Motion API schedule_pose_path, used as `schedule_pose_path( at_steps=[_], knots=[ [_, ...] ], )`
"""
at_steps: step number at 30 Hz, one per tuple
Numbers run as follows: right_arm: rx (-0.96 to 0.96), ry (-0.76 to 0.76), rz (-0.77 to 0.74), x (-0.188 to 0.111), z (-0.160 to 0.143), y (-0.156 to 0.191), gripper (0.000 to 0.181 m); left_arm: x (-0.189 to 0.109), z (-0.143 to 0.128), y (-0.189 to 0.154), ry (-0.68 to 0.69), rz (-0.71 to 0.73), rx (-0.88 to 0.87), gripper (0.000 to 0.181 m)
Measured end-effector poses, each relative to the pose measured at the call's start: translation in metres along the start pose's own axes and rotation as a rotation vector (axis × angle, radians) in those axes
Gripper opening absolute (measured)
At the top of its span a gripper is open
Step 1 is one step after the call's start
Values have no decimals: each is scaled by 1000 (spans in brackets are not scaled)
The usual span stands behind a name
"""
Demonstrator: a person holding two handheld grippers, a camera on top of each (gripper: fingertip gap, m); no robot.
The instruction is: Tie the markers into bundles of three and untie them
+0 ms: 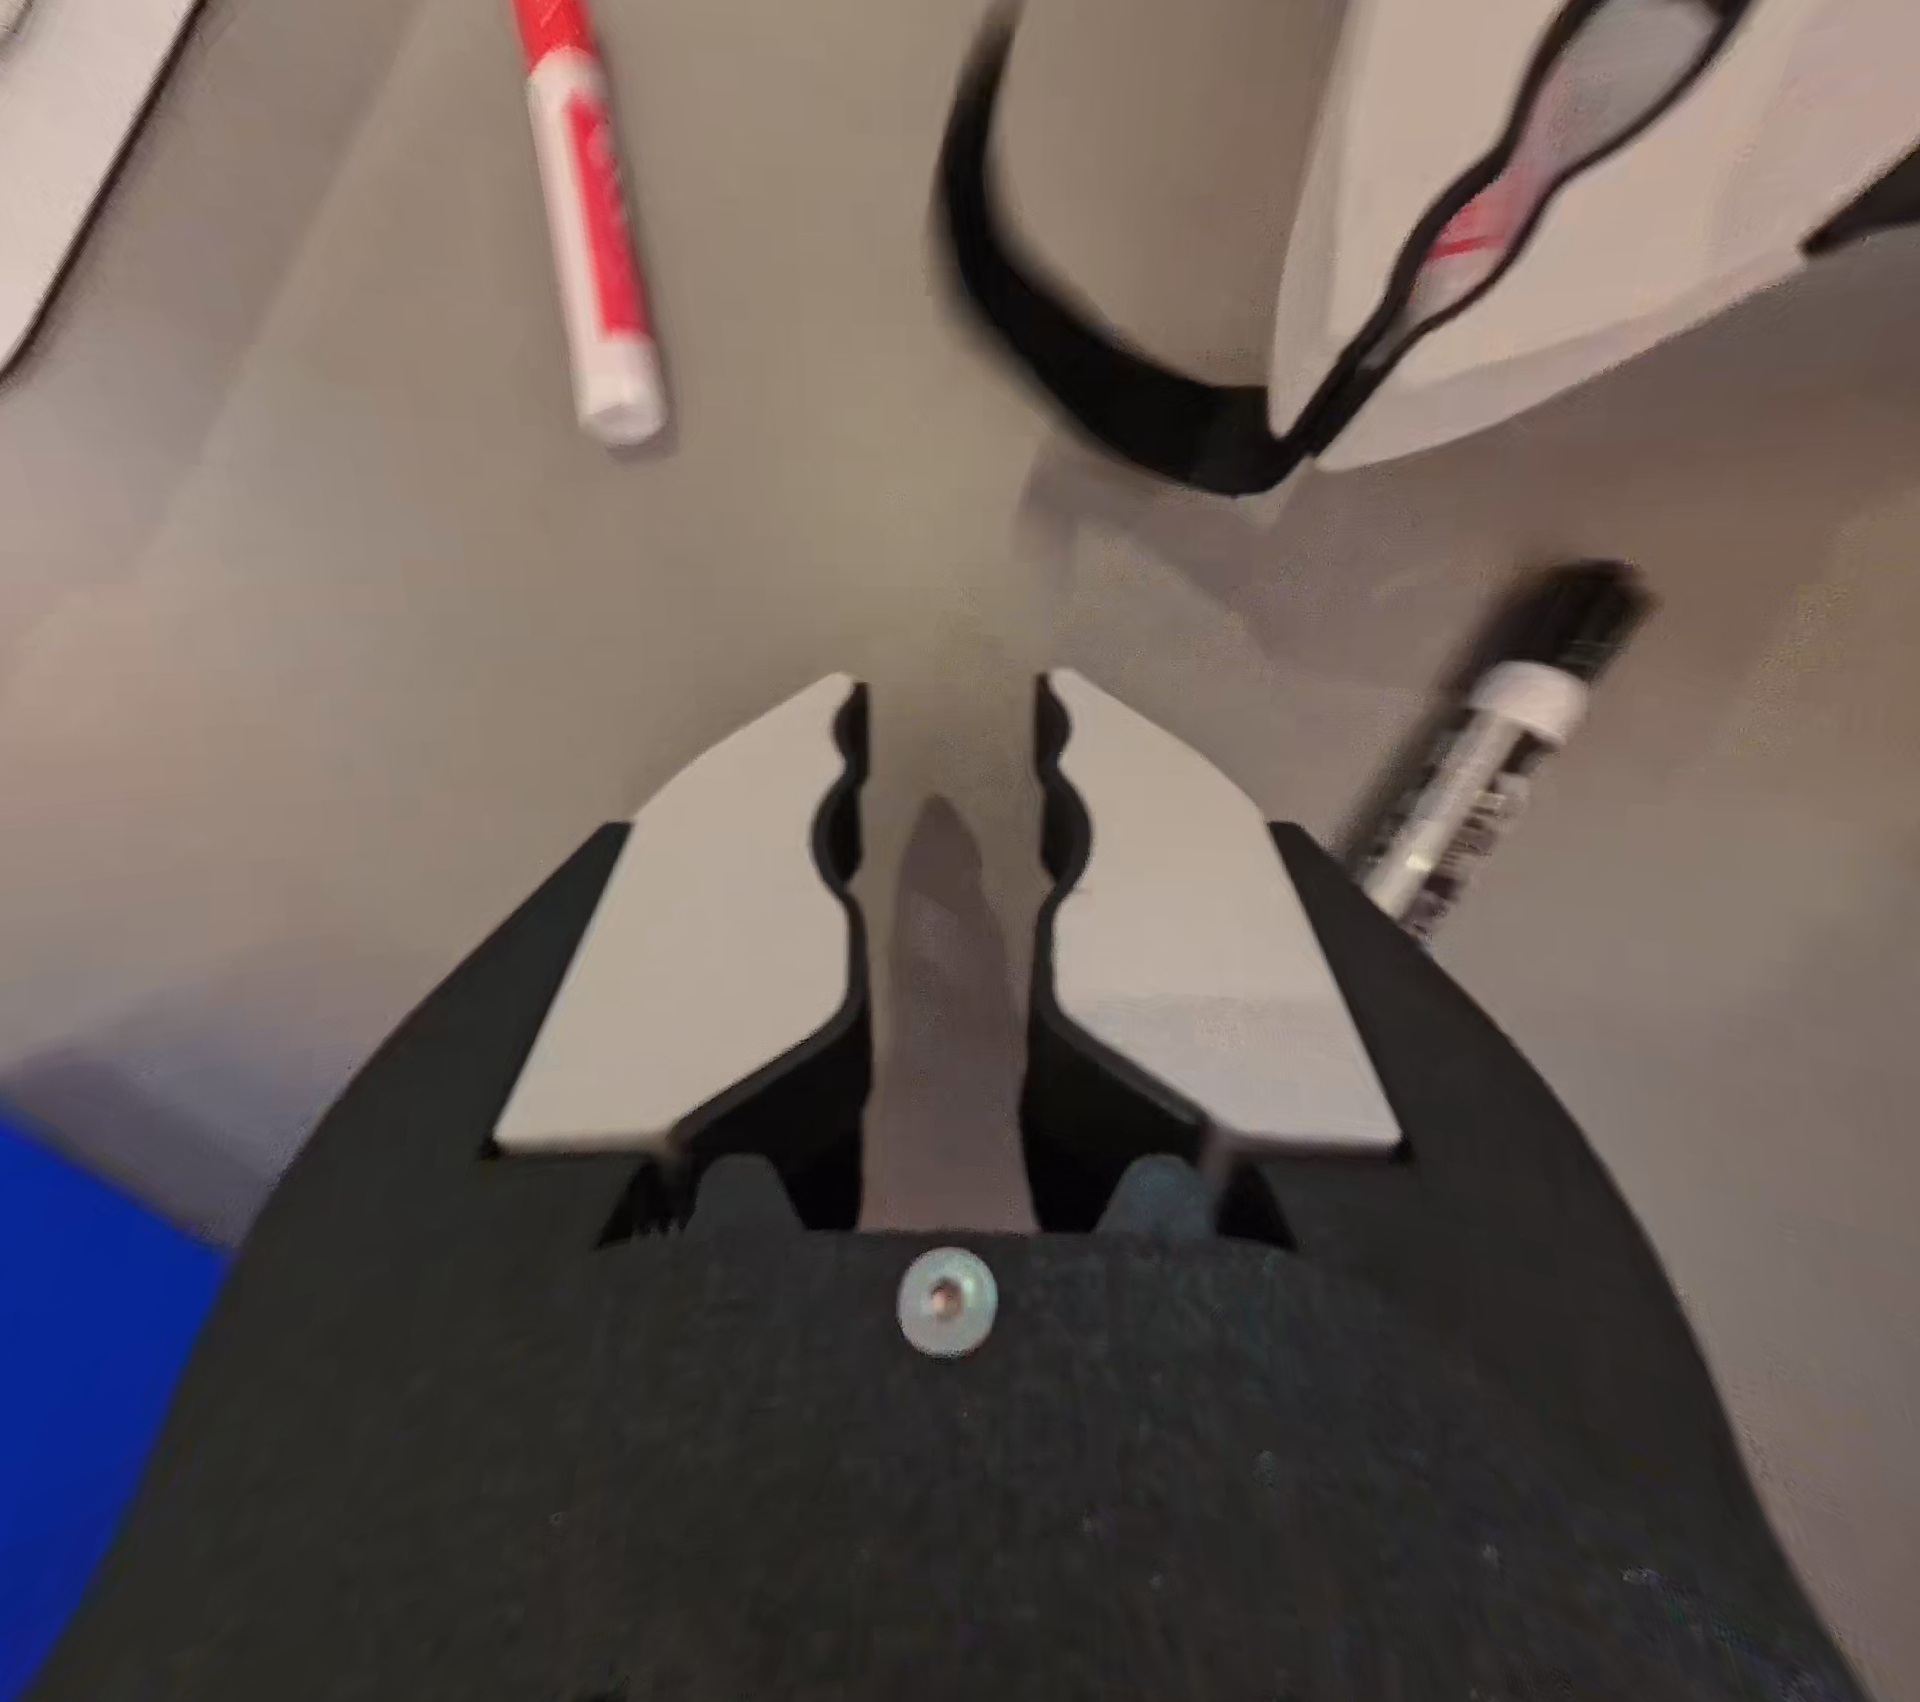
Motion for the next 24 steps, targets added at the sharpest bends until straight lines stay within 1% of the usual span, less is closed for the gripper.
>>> schedule_pose_path(
  at_steps=[1,2,3,4,7,10,12,13,14,16,18,21,22,24],
  knots=[
    [20,80,-22,8,-4,-10,15,5,-3,6,19,27,-33,43],
    [28,114,-17,10,-7,-15,26,8,-5,9,21,30,-56,63],
    [36,102,-4,6,-8,-17,26,7,-5,10,14,38,-65,64],
    [41,58,12,-3,-6,-16,27,4,-5,10,-18,56,-57,58],
    [60,-112,-46,-49,-6,-15,42,-7,-4,7,-111,155,12,63],
    [114,-209,-74,-96,-22,-5,36,-12,2,1,-168,246,99,64],
    [120,-187,-87,-110,-44,4,38,-13,10,2,-210,346,104,66],
    [120,-140,-107,-111,-58,5,42,-13,16,3,-237,379,106,61],
    [119,-80,-134,-110,-72,4,45,-11,21,3,-252,371,101,55],
    [133,-27,-148,-106,-92,4,51,-2,28,10,-204,300,61,57],
    [167,-46,-123,-102,-99,6,47,11,36,32,-126,245,13,58],
    [195,-186,-101,-101,-93,14,38,36,45,84,56,235,-2,57],
    [196,-234,-89,-102,-90,18,35,46,48,99,122,215,-1,61],
    [182,-274,-88,-104,-89,24,33,68,57,125,211,169,-14,55]
  ],
)
Point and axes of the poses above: each gripper's, where its closed fingertips meet, x out along the fingers, z out of its top, y = z × x across the jaws, the point moved 5 cm from there along -x, back along the fingers, and after that the axes turned 5 degrees about x, right-handed, at the moved point
